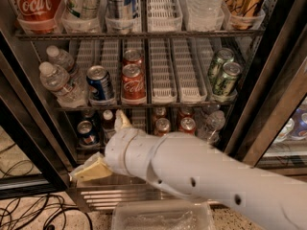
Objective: Pick pepsi can from middle shelf of fridge
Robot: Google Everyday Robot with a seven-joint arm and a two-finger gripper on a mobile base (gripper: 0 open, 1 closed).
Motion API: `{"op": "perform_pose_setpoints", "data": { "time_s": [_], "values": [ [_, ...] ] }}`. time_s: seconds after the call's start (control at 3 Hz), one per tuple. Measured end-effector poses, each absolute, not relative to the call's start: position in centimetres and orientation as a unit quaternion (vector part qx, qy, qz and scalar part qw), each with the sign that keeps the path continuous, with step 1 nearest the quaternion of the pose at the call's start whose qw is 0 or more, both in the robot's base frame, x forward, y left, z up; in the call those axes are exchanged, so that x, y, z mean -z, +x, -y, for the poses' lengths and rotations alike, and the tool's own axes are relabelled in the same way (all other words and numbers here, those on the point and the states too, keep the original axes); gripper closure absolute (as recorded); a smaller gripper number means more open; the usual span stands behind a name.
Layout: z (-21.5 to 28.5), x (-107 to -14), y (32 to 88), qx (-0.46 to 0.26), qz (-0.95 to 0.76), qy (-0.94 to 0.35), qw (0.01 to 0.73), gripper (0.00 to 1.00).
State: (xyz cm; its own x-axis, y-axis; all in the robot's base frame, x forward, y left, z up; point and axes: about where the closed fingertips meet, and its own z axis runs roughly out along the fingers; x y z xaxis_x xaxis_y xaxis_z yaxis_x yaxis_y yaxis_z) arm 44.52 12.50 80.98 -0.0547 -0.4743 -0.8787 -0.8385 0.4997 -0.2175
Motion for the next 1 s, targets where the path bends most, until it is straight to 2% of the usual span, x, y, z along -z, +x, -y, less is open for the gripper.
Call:
{"op": "perform_pose_setpoints", "data": {
  "time_s": [0.33, 0.67, 1.0],
  "values": [
    [-15.4, -79.4, 44.3, -0.205, -0.718, -0.418, 0.518, 0.00],
    [-16.8, -79.0, 45.2, -0.201, -0.726, -0.378, 0.538, 0.00],
    [-15.1, -79.6, 47.6, -0.144, -0.733, -0.342, 0.570, 0.00]
  ]
}}
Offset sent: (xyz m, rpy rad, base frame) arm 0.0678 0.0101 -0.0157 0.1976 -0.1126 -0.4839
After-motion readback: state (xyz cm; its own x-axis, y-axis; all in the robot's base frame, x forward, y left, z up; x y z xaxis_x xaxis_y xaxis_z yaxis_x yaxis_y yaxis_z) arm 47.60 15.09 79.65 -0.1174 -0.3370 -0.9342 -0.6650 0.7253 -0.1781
